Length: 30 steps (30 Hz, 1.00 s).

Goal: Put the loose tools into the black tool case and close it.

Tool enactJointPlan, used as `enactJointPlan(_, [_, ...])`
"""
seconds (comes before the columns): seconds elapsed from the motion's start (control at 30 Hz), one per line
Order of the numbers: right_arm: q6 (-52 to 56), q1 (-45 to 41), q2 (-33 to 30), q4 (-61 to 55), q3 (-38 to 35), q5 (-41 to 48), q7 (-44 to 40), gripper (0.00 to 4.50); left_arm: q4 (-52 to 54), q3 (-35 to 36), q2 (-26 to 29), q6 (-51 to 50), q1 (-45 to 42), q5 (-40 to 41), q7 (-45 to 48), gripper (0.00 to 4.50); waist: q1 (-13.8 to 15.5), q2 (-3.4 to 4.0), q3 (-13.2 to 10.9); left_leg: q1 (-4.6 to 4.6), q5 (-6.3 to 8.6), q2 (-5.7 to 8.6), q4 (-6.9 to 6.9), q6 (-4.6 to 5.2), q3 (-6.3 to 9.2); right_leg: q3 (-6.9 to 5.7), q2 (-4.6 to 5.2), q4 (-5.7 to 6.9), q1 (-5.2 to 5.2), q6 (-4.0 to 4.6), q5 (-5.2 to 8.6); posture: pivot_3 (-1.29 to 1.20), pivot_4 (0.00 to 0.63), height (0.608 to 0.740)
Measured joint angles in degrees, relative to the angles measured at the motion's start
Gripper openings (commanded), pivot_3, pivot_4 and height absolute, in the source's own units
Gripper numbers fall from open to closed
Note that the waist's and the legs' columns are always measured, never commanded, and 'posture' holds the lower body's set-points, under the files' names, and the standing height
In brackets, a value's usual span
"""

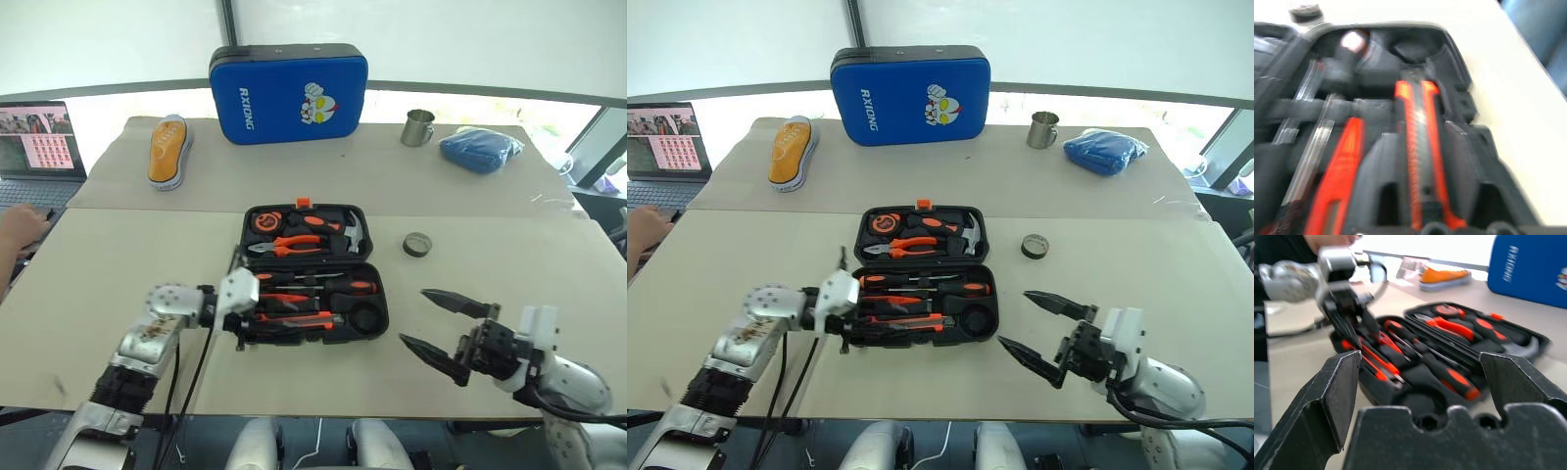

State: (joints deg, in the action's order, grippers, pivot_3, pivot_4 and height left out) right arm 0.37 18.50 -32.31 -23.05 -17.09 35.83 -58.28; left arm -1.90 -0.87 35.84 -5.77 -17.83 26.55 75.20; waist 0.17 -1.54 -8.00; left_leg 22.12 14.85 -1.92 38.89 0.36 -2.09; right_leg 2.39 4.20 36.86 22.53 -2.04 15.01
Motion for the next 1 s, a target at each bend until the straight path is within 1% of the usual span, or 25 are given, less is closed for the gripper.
enactJointPlan(0.07, [-0.4, 2.0, 0.2, 0.1, -2.4, 0.3, 0.2, 4.5, 1.4, 4.8, 0.9, -0.6, 0.8, 3.7, 0.0, 3.85, -0.1, 0.02, 0.0, -0.04, 0.0, 0.01, -0.03, 0.0, -0.01, 0.01, 0.02, -0.02, -0.03, 0.0, 0.0, 0.0, 0.15, 0.74])
enactJointPlan(0.13, [-1.6, 4.8, 0.8, 0.4, -5.1, 0.3, 0.4, 4.5, 2.2, 9.7, 1.6, -0.9, 3.2, 6.8, -0.5, 4.47, -0.2, 0.02, 0.0, -0.08, 0.0, 0.0, -0.06, 0.0, -0.01, 0.01, 0.03, -0.04, -0.07, 0.0, 0.0, 0.0, 0.15, 0.74])
enactJointPlan(0.3, [-5.3, 8.6, 6.3, 4.3, -8.4, -1.0, 3.2, 4.5, -0.1, 16.8, 2.9, -1.1, 11.0, 7.9, -2.8, 4.47, -0.4, 0.01, 0.0, -0.14, 0.01, -0.03, -0.12, 0.0, -0.03, 0.01, 0.04, -0.07, -0.09, 0.01, 0.01, 0.0, 0.15, 0.74])
enactJointPlan(0.4, [-6.6, 8.3, 7.1, 6.5, -8.8, -1.9, 4.6, 4.5, -0.8, 19.0, 2.8, -2.5, 12.9, 9.5, -3.4, 4.47, -0.4, 0.0, 0.0, -0.15, 0.0, -0.04, -0.09, -0.01, -0.04, 0.01, 0.14, -0.07, -0.11, 0.0, 0.02, 0.0, 0.15, 0.74])
enactJointPlan(0.47, [-6.7, 6.1, 6.9, 7.7, -9.1, -2.3, 6.1, 4.5, -0.4, 19.5, 2.9, -3.2, 14.6, 9.8, -3.1, 4.47, -0.5, 0.0, 0.0, -0.17, 0.01, -0.04, -0.1, -0.01, -0.08, 0.03, 0.15, -0.09, -0.12, -0.01, 0.02, 0.0, 0.15, 0.74])
enactJointPlan(0.53, [-5.0, 2.1, 4.7, 9.3, -9.1, -2.5, 8.1, 4.5, 0.0, 19.6, 2.7, -4.5, 15.0, 10.9, -3.1, 4.47, -0.7, 0.0, -0.1, -0.15, 0.0, -0.04, -0.08, -0.01, -0.09, 0.04, 0.14, -0.07, -0.09, 0.0, 0.02, 0.0, 0.15, 0.74])
enactJointPlan(0.67, [2.7, -9.2, -3.4, 10.8, -7.7, -3.1, 11.2, 4.5, 1.9, 19.9, 2.3, -7.2, 11.9, 13.8, -4.0, 4.47, -0.9, -0.01, -0.1, -0.16, 0.0, -0.01, -0.11, -0.01, -0.04, 0.01, 0.02, -0.07, -0.1, 0.03, 0.02, 0.0, 0.15, 0.74])
enactJointPlan(0.7, [6.4, -14.1, -6.4, 12.5, -5.5, -4.1, 11.8, 4.5, 2.5, 19.8, 2.3, -8.4, 11.5, 14.4, -4.1, 4.47, -1.0, 0.02, -0.1, -0.13, 0.0, 0.0, -0.11, -0.01, -0.08, 0.06, 0.04, -0.06, -0.05, 0.04, 0.02, 0.0, 0.15, 0.74])
enactJointPlan(0.77, [13.5, -26.2, -12.2, 18.1, 1.5, -8.4, 11.9, 4.5, 3.3, 18.9, 2.6, -10.7, 11.2, 15.2, -3.8, 4.47, -2.0, 0.08, -0.3, -0.1, 0.0, 0.02, -0.1, 0.0, -0.18, 0.21, 0.04, -0.05, 0.05, 0.04, 0.0, 0.0, 0.15, 0.74])
enactJointPlan(0.8, [16.0, -31.7, -13.8, 20.7, 4.5, -10.5, 11.3, 4.5, 3.7, 18.1, 2.6, -11.0, 10.9, 15.2, -3.6, 4.47, -2.1, 0.08, -0.3, -0.07, -0.01, 0.03, -0.12, 0.0, -0.15, 0.17, 0.01, -0.05, 0.09, 0.05, 0.0, 0.0, 0.15, 0.74])
enactJointPlan(0.83, [18.4, -36.9, -14.7, 23.3, 7.5, -12.0, 10.1, 4.5, 3.7, 17.6, 2.7, -11.2, 11.0, 15.1, -3.3, 4.47, -2.1, 0.07, -0.3, -0.07, 0.0, 0.0, -0.16, 0.0, -0.14, 0.13, -0.05, -0.05, 0.1, 0.07, 0.02, 0.0, 0.15, 0.74])
enactJointPlan(0.87, [20.2, -40.1, -15.3, 25.1, 9.7, -12.9, 8.9, 4.5, 3.6, 17.3, 2.7, -11.2, 11.0, 15.0, -3.1, 4.47, -2.1, 0.06, -0.3, -0.02, 0.0, -0.03, -0.22, 0.01, -0.14, 0.1, -0.1, -0.06, 0.15, 0.11, 0.04, 0.0, 0.15, 0.74])
enactJointPlan(0.93, [22.5, -45.8, -15.7, 29.7, 15.1, -15.6, 5.7, 4.5, 3.1, 17.2, 2.7, -10.8, 11.1, 14.1, -2.9, 4.47, -1.7, 0.0, -0.3, 0.25, 0.01, -0.05, -0.27, 0.02, -0.13, 0.04, -0.17, -0.06, 0.43, 0.17, 0.06, 0.0, 0.15, 0.74])
enactJointPlan(1.0, [22.8, -52.2, -15.0, 36.7, 22.0, -20.4, 2.5, 4.5, 3.1, 16.9, 2.6, -9.9, 11.3, 13.7, -2.6, 4.47, -1.3, 0.0, -0.3, 0.75, 0.01, -0.02, -0.18, 0.02, -0.13, 0.06, -0.1, 0.03, 0.94, 0.16, 0.05, 0.0, 0.15, 0.74])
